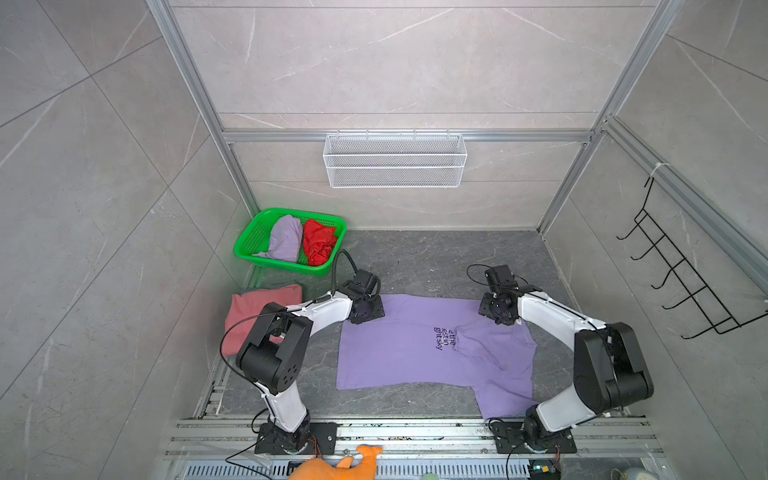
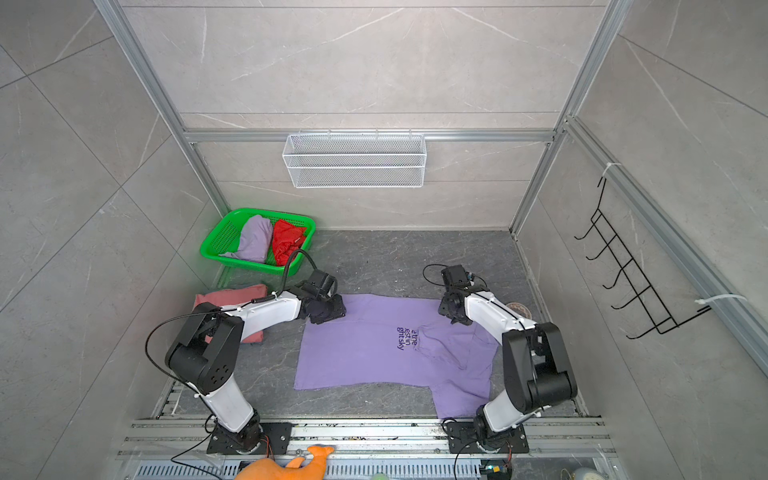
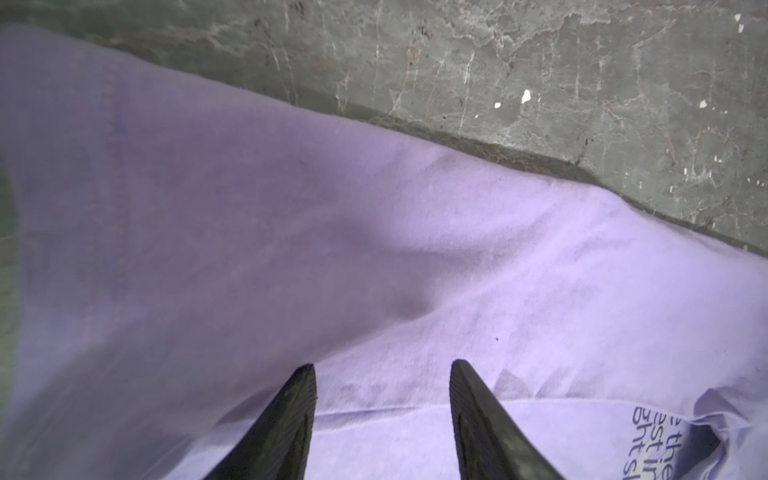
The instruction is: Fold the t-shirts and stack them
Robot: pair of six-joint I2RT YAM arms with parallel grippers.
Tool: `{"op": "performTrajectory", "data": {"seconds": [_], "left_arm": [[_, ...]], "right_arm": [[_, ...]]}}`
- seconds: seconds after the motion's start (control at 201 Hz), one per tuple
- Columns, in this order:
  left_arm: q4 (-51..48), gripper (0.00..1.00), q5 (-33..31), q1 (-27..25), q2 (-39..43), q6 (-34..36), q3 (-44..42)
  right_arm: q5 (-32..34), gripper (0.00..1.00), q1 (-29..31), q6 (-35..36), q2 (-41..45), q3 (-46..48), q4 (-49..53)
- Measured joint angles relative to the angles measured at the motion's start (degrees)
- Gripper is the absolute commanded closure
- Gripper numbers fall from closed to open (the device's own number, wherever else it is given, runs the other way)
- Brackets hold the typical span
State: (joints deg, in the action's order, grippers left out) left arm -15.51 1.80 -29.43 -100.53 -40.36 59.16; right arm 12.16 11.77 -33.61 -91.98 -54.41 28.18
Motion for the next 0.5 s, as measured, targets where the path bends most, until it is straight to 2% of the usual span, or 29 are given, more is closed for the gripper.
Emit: {"op": "performTrajectory", "data": {"seconds": [0.105, 0.239, 0.334, 0.503], "left_arm": [[1.4, 0.45, 0.2, -0.3, -0.2, -1.5, -0.2], [2.7, 0.45, 0.3, -0.5, -0.2, -2.6, -0.6], [2.8, 0.45, 0.3, -0.6, -0.2, -2.8, -0.8], [2.8, 0.45, 0.3, -0.6, -0.3, -3.0, -0.8]], "right_arm": [[0.9, 0.44, -2.0, 0.4, -2.0, 0.0, 0.0], [0.4, 0.42, -8.4, 1.1, -2.0, 0.2, -1.5], [-1.9, 0.38, -13.0, 1.9, -1.8, 0.3, -3.6], [-8.2, 0.40, -19.0, 3.7, -1.8, 0.3, -7.5]]}}
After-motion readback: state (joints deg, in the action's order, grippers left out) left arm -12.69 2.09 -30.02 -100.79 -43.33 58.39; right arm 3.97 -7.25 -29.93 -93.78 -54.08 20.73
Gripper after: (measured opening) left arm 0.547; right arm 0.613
